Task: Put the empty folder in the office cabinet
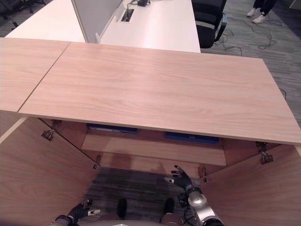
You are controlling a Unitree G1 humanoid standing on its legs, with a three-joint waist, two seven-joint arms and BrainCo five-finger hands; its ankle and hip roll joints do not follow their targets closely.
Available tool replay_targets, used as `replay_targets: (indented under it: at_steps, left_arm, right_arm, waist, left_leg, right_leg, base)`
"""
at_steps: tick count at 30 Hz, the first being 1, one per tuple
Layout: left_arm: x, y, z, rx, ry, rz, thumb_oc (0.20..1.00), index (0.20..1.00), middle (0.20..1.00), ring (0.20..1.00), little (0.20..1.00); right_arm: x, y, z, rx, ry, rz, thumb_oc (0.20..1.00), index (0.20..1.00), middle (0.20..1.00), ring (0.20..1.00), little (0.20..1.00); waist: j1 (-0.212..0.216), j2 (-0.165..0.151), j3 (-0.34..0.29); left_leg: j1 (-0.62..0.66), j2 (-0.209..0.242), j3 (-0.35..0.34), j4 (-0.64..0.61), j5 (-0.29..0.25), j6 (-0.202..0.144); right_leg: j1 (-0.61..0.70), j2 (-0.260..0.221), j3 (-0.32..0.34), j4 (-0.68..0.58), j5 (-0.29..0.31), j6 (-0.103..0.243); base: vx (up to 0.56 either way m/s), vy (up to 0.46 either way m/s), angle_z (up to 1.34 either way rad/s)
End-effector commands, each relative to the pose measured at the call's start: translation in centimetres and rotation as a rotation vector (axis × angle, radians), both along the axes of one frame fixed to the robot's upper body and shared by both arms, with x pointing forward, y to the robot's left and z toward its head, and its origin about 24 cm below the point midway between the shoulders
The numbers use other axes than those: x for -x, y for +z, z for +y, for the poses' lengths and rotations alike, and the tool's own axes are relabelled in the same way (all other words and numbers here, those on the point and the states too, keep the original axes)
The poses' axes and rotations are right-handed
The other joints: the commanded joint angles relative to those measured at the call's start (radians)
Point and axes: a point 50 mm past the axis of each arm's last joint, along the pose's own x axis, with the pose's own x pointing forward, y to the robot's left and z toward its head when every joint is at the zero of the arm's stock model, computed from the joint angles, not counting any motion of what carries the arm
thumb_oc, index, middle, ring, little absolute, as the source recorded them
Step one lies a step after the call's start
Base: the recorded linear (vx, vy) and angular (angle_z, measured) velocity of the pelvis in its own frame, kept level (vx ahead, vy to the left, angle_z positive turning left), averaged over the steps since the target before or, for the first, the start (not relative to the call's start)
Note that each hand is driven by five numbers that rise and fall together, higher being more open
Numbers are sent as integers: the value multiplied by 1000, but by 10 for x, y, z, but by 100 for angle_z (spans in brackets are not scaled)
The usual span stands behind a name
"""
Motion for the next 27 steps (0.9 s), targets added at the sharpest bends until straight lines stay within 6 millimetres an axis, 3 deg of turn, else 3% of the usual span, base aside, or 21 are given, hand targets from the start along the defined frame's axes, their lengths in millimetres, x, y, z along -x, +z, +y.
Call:
replay_targets:
  at_steps: [1, 5, 8, 11, 12, 13, 15, 16, 18, 21, 27]
  left_arm:
    - [-21, 8, 8, -38, 32, -80, 1000, 1000, 1000, 1000, 1000]
    - [-22, 7, 5, -20, 98, -99, 1000, 1000, 1000, 1000, 1000]
    - [-19, 2, -3, 31, 239, -95, 1000, 1000, 1000, 1000, 1000]
    - [-17, -1, -8, 54, 288, -91, 1000, 1000, 1000, 1000, 1000]
    - [-15, -3, -12, 69, 324, -85, 1000, 1000, 1000, 1000, 1000]
    - [-16, -3, -12, 69, 324, -86, 1000, 1000, 1000, 1000, 1000]
    - [-11, -4, -11, 73, 335, -81, 1000, 1000, 1000, 1000, 1000]
    - [-9, -4, -10, 70, 332, -77, 1000, 1000, 1000, 1000, 1000]
    - [-5, -5, -10, 65, 328, -67, 1000, 1000, 1000, 1000, 1000]
    - [-2, -5, -7, 59, 342, -64, 1000, 1000, 1000, 1000, 1000]
    - [10, -9, -8, 44, 286, -8, 1000, 1000, 1000, 1000, 1000]
  right_arm:
    - [-13, 9, 11, -10, 56, -63, 1000, 1000, 1000, 1000, 1000]
    - [-9, 3, 11, 13, 68, -25, 1000, 1000, 1000, 1000, 1000]
    - [-10, 1, 1, 67, 67, -5, 1000, 1000, 1000, 1000, 1000]
    - [-15, 4, -5, 100, 67, -16, 1000, 1000, 1000, 1000, 1000]
    - [-21, 8, -18, 154, 51, -21, 1000, 1000, 1000, 1000, 1000]
    - [-21, 8, -19, 155, 51, -21, 1000, 1000, 1000, 1000, 1000]
    - [-17, 6, -23, 159, 30, -1, 1000, 1000, 1000, 1000, 1000]
    - [-14, 3, -24, 154, 19, 17, 1000, 1000, 1000, 1000, 1000]
    - [-8, -1, -26, 147, 2, 41, 1000, 1000, 1000, 1000, 1000]
    - [-4, -3, -29, 136, -32, 61, 1000, 1000, 1000, 1000, 1000]
    - [13, -11, -35, 124, -90, 112, 1000, 1000, 1000, 1000, 1000]
  waist:
    - [27, 8, 17]
    - [46, -1, 7]
    - [57, 23, 8]
    - [61, 36, 15]
    - [48, 27, 36]
    - [49, 28, 35]
    - [28, 17, 36]
    - [19, 13, 29]
    - [6, 7, 25]
    - [-9, 6, 10]
    - [-24, 30, -15]
  left_leg:
    - [-59, 1, -47, 29, 9, -27]
    - [-80, 7, -60, 29, 40, -65]
    - [-150, 33, -61, 10, 118, -131]
    - [-183, 47, -28, 1, 142, -158]
    - [-180, 92, 128, 26, 137, -148]
    - [-182, 93, 128, 25, 139, -148]
    - [-135, 139, 253, 97, 88, -125]
    - [-112, 148, 278, 128, 65, -118]
    - [-59, 155, 288, 200, 4, -115]
    - [18, 175, 296, 263, -21, -118]
    - [114, 179, 378, 143, -54, -130]
  right_leg:
    - [103, 66, 128, 156, -160, 29]
    - [165, 66, 114, 43, -204, -3]
    - [209, 78, 89, -113, -186, -17]
    - [234, 78, 54, -182, -166, -20]
    - [219, 51, 9, -197, -140, -17]
    - [216, 52, 11, -197, -138, -17]
    - [191, 36, -37, -197, -111, -18]
    - [177, 31, -51, -195, -101, -23]
    - [171, 23, -85, -190, -95, -27]
    - [148, 15, -150, -180, -86, -36]
    - [156, -10, -303, -158, -73, -29]
  base:
    - [-85, -133, 96]
    - [-108, -216, 58]
    - [-239, -260, 37]
    - [-271, -99, 45]
    - [-338, -33, 53]
    - [-445, -52, 23]
    - [-252, -67, 27]
    - [-241, -92, 35]
    - [-195, -75, 74]
    - [-183, -37, 70]
    - [-71, 67, 123]
